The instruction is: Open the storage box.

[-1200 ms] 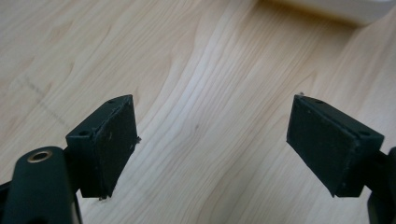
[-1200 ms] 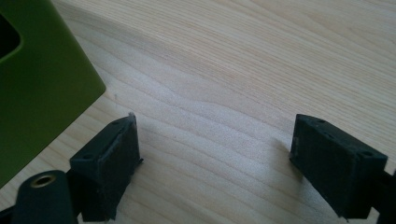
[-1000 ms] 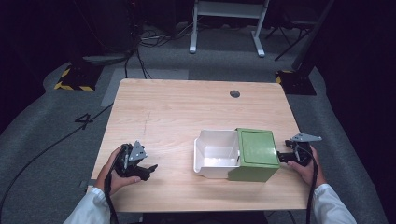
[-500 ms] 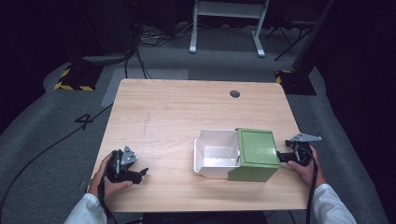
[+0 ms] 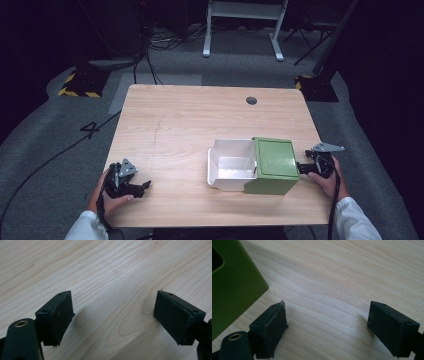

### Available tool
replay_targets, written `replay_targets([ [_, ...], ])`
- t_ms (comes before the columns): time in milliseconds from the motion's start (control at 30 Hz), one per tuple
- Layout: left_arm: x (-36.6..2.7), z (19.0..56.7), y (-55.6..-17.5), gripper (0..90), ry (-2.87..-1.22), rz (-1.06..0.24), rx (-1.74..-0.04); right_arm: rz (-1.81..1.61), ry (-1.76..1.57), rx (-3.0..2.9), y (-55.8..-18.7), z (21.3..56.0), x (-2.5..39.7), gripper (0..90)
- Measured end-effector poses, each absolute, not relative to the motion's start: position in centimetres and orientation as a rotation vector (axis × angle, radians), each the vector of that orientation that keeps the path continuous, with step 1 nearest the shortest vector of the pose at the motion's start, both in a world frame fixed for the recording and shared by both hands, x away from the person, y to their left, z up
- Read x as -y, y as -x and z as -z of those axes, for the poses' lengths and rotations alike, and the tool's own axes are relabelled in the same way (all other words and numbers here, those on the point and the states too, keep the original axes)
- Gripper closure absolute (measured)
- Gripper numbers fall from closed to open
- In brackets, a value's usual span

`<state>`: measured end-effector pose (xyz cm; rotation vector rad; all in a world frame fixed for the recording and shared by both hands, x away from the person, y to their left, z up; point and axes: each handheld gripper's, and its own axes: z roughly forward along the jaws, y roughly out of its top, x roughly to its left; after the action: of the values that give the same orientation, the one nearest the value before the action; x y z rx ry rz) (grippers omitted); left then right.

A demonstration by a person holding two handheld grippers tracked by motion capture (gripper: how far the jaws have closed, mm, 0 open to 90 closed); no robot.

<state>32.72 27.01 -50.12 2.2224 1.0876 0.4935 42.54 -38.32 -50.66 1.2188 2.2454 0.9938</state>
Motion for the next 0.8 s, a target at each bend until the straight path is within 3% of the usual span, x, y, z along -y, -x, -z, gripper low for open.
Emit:
replay_targets([
  [67,-27.5,50.47,-32.76,16.3,-2.174,-0.442,-1.12,-0.994,-1.219,-2.245,-42.54,50.66,38.32,15.4],
  [800,-27.95,50.75,-32.24,15.5,-2.135,-0.46,-1.142,-0.995,-1.216,-2.249,-42.54,50.66,38.29,15.0],
])
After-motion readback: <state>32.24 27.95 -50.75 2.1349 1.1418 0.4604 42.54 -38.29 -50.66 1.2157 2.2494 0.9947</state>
